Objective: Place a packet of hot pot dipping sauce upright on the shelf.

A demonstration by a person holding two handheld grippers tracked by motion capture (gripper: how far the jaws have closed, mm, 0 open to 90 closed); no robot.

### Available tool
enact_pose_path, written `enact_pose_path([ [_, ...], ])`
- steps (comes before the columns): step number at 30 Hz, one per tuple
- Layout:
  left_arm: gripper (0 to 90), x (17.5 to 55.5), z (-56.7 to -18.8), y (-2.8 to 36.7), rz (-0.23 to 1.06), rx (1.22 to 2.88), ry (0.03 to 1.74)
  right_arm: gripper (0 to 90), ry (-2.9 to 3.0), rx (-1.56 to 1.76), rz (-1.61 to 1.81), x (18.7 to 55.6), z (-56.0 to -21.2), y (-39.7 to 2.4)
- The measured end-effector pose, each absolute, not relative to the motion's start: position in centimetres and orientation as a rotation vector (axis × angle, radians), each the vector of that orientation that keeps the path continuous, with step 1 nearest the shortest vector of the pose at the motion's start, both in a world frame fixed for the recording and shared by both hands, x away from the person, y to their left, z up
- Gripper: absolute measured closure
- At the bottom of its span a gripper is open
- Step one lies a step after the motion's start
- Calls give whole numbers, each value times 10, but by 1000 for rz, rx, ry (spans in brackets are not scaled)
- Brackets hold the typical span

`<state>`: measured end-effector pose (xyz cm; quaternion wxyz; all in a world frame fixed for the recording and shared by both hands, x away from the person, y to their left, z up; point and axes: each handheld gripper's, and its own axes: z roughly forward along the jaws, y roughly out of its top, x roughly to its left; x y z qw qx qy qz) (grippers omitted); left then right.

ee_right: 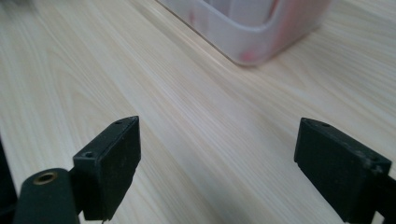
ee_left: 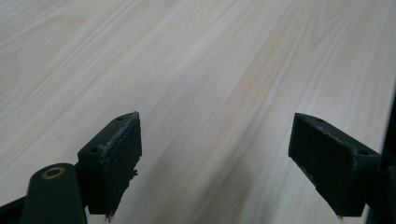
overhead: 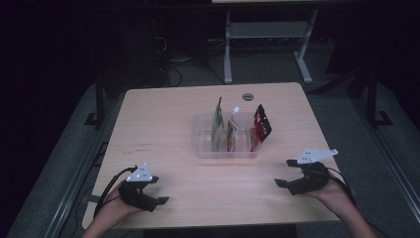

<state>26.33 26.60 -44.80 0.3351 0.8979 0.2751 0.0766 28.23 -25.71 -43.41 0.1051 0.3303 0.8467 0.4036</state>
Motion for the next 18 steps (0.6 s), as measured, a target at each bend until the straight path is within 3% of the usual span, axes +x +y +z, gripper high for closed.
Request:
enact_pose_path([
  [7,153,267,-456,269,245,2429,697,129,2480,983,1116,280,-444,-274],
  [18,149,268,-457,269,246,2420,690,129,2499,1011,1117,283,-451,-279],
])
